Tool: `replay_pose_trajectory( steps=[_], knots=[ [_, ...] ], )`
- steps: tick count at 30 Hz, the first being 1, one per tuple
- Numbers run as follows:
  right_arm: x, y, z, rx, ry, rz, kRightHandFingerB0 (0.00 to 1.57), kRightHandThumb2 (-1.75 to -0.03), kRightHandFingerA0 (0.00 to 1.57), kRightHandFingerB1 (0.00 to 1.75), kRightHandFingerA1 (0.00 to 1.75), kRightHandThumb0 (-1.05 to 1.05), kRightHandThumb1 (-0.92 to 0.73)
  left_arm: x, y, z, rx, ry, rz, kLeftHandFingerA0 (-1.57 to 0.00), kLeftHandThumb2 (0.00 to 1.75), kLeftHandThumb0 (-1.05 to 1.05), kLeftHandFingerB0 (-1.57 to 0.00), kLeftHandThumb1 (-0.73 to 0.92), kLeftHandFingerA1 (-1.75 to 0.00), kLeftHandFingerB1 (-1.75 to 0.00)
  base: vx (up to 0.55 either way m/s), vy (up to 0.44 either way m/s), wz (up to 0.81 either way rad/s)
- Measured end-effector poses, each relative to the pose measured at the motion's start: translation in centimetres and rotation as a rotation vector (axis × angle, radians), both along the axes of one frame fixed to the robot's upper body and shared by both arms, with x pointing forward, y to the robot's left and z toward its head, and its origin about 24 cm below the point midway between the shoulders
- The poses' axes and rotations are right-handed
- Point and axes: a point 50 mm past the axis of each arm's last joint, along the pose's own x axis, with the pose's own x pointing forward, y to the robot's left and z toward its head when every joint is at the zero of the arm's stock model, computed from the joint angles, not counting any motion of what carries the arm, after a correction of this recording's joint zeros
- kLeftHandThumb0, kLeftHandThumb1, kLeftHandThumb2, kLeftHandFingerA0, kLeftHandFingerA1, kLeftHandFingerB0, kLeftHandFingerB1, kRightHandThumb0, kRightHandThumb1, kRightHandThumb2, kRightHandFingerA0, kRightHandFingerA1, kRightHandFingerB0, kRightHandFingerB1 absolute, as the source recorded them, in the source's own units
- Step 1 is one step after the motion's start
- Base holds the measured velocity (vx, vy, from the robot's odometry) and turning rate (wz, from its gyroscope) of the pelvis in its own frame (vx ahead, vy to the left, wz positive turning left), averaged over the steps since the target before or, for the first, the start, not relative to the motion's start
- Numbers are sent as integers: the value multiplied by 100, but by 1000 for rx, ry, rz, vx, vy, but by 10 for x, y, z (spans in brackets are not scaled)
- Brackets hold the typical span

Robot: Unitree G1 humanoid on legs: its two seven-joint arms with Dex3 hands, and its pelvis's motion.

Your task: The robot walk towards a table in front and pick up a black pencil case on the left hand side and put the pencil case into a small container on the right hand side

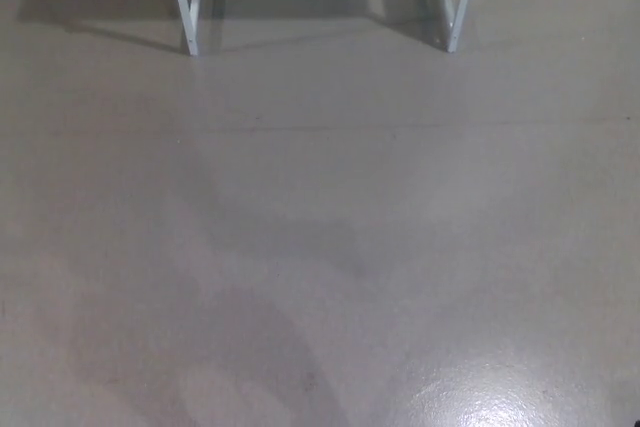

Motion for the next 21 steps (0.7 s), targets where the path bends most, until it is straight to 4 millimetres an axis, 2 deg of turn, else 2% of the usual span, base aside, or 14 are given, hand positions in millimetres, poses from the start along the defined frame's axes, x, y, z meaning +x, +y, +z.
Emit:
replay_pose_trajectory(
  steps=[1, 2, 3, 4, 5, 10, 12, 13, 16, 17, 21],
  knots=[
    [0, 0, 1, 8, -6, -1, 21, -79, 31, 54, 60, -5, -28, 0, 0, 0, -9, -7, 1, -28, 84, -11, -16, 36, -56, -49, 0, 0, 0],
    [0, 0, 1, 18, -13, -2, 20, -79, 29, 54, 59, -6, -28, 0, 0, 1, -22, -15, 2, -29, 85, -11, -15, 37, -56, -49, 0, 0, 0],
    [0, 0, 1, 28, -16, -2, 30, -53, 38, 40, 48, -11, -43, 0, 0, 1, -36, -24, 4, -28, 84, -10, -15, 37, -56, -48, 0, 0, 0],
    [-1, 0, 1, 35, -17, -3, 30, -52, 38, 40, 48, -11, -44, 0, 0, 1, -44, -29, 4, -29, 85, -10, -14, 37, -56, -48, 0, 0, 0],
    [-1, 0, 1, 41, -19, -2, 20, -79, 29, 53, 59, -7, -29, -1, 0, 2, -50, -32, 2, -29, 84, -10, -14, 37, -56, -48, 0, 0, 0],
    [-2, 1, 1, 67, -24, 0, 20, -80, 28, 54, 58, -6, -30, -3, 0, 2, -75, -42, -8, -29, 84, -11, -16, 36, -56, -49, 0, 0, 0],
    [-3, 1, 0, 76, -23, -1, 21, -80, 28, 54, 58, -6, -30, -3, 0, 2, -81, -46, -11, -30, 84, -11, -16, 36, -57, -49, 0, 0, 0],
    [-4, 1, 0, 80, -23, -2, 31, -53, 36, 39, 47, -8, -47, -3, 0, 2, -83, -48, -13, -27, 85, -8, -15, 38, -55, -49, 0, 0, 0],
    [-6, 1, -1, 85, -20, -3, 31, -53, 36, 39, 47, -8, -47, -3, 0, 2, -88, -51, -12, -27, 85, -8, -15, 38, -55, -49, 0, 0, 0],
    [-6, 1, -1, 87, -19, -3, 21, -81, 28, 54, 58, -4, -32, -3, 0, 2, -90, -52, -11, -27, 84, -8, -15, 37, -55, -48, 0, 0, 0],
    [-8, 2, -1, 91, -18, -6, 21, -81, 28, 53, 58, -4, -32, -5, 1, 2, -92, -48, -14, -28, 84, -8, -15, 37, -56, -49, 64, -37, 7]
  ],
)
